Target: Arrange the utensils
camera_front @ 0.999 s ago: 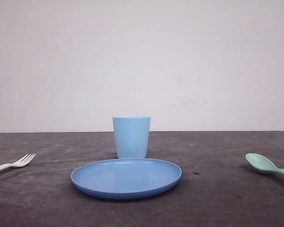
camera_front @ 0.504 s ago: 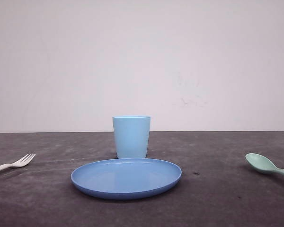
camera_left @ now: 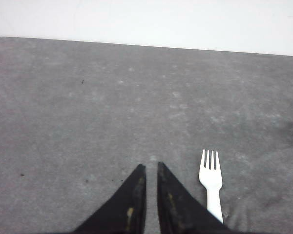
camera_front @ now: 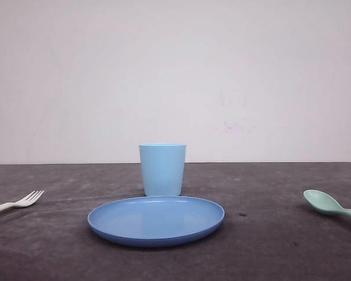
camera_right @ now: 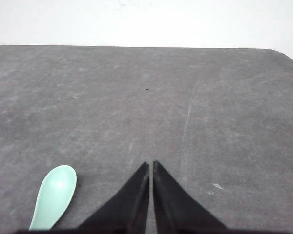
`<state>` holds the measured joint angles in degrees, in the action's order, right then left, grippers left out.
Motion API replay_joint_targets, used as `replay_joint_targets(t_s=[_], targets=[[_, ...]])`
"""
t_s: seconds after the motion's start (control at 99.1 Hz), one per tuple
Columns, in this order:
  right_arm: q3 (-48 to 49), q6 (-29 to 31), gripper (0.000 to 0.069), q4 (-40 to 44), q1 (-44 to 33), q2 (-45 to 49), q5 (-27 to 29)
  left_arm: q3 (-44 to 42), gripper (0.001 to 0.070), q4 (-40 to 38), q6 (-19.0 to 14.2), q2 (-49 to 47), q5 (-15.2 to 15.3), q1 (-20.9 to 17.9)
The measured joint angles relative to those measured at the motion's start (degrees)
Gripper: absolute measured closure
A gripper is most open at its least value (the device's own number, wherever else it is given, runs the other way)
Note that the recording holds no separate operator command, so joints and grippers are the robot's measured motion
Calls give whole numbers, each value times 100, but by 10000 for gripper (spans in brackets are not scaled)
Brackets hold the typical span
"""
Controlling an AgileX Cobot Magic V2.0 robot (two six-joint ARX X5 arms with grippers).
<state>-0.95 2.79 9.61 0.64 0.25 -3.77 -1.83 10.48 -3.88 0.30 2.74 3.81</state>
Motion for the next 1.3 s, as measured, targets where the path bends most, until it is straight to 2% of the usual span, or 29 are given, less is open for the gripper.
replay_joint_targets(t_s=[0.827, 1.17, 1.302], targets=[[0, 0, 677, -168, 0, -2, -2, 0, 694, 0, 0, 0, 0, 0], [0, 221, 677, 0, 0, -2, -223, 0, 694, 0, 0, 0, 0, 0], [0, 367, 677, -4, 0, 0, -396, 0, 694, 0, -221, 0, 0, 0]])
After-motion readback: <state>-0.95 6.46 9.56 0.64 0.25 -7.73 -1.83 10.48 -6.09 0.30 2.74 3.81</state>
